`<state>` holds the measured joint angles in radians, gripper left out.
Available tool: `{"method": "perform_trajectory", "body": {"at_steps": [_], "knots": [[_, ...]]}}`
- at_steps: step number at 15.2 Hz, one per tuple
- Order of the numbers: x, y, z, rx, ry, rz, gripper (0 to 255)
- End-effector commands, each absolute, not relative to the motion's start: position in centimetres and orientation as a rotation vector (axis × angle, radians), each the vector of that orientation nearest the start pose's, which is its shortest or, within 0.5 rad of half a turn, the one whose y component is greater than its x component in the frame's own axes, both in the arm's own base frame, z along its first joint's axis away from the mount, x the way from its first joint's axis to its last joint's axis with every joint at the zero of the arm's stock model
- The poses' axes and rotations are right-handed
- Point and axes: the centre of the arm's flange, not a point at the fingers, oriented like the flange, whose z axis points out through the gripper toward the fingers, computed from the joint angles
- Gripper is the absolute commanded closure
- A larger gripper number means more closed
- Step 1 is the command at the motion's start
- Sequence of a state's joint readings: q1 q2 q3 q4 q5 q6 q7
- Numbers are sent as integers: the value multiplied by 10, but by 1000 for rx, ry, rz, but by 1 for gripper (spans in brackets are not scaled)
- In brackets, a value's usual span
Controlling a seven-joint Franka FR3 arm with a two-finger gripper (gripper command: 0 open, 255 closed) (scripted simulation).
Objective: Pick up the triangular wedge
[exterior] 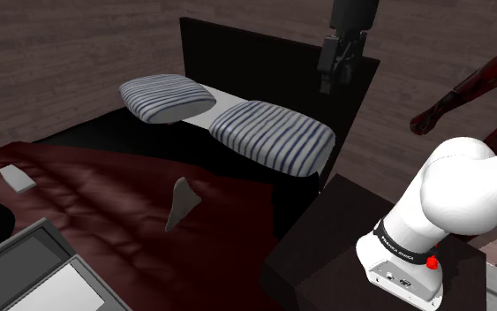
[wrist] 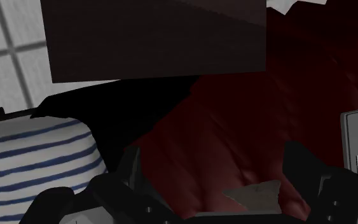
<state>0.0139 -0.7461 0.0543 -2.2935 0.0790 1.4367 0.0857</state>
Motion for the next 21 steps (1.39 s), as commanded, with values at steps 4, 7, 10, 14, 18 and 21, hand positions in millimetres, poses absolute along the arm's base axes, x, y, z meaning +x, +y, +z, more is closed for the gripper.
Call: {"method": "perform_trajectory", "body": {"at_steps": [4,7,10,14,18,21], "knots": [[315,62,570,-3102,166,168,0],[330,87,544,-3098,288,159,0],[347,110,518,-3088,410,149,0],[372,139,483,-3068,573,136,0],[401,165,448,-3040,735,122,0],[424,182,421,-3013,855,112,0]]}}
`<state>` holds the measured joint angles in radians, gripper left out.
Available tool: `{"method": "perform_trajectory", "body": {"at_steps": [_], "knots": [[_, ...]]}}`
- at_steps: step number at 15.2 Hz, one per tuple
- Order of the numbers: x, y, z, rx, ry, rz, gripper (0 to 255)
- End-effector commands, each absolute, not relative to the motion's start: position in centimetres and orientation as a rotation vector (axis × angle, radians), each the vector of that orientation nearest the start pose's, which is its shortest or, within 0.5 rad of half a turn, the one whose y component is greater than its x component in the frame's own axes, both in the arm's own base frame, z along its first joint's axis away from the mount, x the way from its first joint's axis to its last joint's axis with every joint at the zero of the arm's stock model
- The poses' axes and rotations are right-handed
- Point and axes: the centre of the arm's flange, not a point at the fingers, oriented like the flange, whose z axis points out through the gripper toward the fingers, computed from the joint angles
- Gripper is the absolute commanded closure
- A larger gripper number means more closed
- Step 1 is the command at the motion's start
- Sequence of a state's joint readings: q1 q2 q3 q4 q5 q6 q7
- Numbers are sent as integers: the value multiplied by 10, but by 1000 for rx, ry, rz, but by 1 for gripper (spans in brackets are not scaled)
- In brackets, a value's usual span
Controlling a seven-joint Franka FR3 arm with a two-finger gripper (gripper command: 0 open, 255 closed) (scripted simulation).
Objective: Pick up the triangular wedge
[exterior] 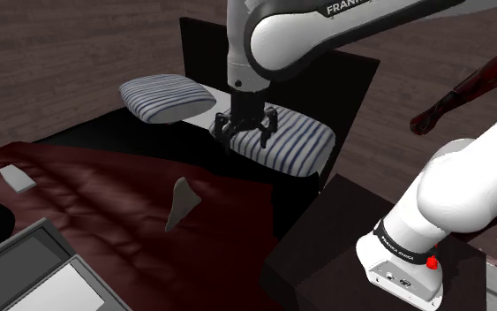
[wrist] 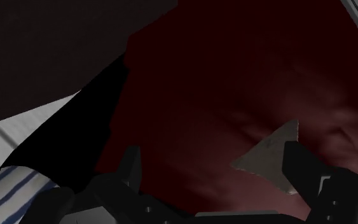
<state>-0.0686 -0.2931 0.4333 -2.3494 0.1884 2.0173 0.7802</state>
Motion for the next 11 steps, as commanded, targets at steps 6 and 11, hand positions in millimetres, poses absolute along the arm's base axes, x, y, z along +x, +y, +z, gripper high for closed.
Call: {"method": "perform_trajectory", "body": {"at_steps": [6,11], "knots": [[474,210,368,-2944,1092,90,0],[519,226,324,-2873,1285,71,0]]}}
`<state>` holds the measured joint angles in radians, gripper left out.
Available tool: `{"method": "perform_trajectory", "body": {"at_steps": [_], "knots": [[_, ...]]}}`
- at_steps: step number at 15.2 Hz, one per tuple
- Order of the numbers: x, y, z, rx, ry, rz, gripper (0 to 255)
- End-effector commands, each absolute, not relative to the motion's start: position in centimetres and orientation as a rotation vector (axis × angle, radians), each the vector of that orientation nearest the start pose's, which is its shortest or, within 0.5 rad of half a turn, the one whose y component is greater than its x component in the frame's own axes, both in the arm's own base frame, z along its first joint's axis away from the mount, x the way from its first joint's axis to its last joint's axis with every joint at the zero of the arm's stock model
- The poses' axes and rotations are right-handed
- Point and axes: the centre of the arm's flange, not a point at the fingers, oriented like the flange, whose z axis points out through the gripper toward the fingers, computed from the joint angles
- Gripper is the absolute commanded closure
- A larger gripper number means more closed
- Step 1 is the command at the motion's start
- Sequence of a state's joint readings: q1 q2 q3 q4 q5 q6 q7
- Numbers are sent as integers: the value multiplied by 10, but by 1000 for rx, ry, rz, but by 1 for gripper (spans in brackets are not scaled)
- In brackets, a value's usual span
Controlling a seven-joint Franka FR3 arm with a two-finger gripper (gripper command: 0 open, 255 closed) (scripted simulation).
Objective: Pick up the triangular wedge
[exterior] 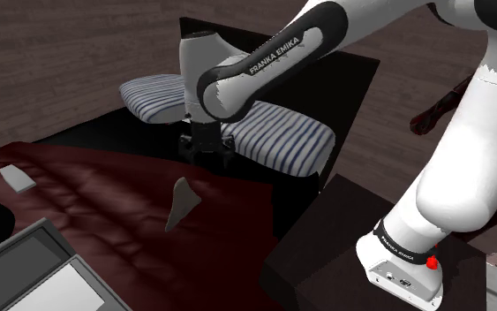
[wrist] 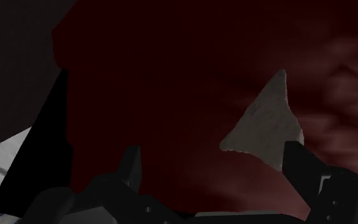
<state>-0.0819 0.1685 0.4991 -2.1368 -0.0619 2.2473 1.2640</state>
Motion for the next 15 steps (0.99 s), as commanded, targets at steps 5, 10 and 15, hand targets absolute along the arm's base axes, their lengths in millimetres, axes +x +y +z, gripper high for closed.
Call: {"method": "perform_trajectory", "body": {"at_steps": [5,10,15], "knots": [[566,235,280,-2789,1474,52,0],[615,238,236,-2692,1657,33,0],[633,237,204,-2653,1724,26,0]]}}
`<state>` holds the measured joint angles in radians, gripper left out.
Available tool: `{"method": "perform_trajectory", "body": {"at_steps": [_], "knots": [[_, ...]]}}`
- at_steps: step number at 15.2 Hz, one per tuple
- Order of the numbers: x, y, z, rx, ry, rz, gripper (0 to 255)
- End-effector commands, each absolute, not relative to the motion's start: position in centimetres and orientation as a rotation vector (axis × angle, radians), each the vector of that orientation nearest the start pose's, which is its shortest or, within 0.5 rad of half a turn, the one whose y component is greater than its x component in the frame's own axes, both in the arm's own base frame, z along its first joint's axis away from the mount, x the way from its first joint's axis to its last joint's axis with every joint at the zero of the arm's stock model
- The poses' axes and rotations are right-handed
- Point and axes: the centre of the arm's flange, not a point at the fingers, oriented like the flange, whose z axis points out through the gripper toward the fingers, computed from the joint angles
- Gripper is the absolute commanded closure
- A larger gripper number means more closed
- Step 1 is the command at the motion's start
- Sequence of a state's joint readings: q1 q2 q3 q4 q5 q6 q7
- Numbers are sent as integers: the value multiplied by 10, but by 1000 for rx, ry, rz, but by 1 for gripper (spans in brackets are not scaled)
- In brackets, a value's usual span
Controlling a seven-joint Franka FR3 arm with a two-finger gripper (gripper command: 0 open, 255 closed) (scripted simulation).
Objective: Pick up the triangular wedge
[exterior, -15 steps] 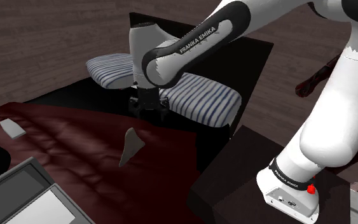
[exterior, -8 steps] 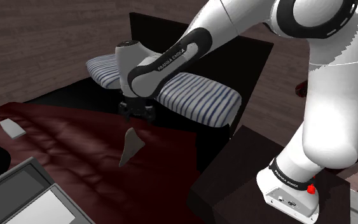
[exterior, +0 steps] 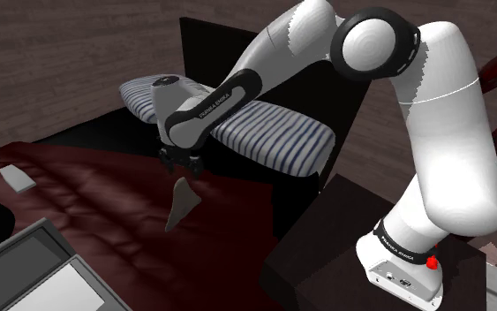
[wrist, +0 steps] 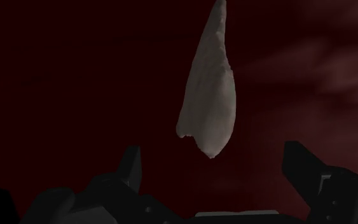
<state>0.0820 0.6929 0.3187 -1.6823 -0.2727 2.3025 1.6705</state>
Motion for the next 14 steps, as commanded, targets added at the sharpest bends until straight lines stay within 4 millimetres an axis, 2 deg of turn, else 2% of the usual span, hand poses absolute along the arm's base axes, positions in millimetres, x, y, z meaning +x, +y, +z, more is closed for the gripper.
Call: {"method": "perform_trajectory", "body": {"at_steps": [1,4,6,7,14], "knots": [[633,237,199,-2653,1724,26,0],[633,237,183,-2653,1724,26,0],[633,237,180,-2653,1724,26,0],[632,237,179,-2653,1724,26,255],[633,237,179,-2653,1724,26,255]]}}
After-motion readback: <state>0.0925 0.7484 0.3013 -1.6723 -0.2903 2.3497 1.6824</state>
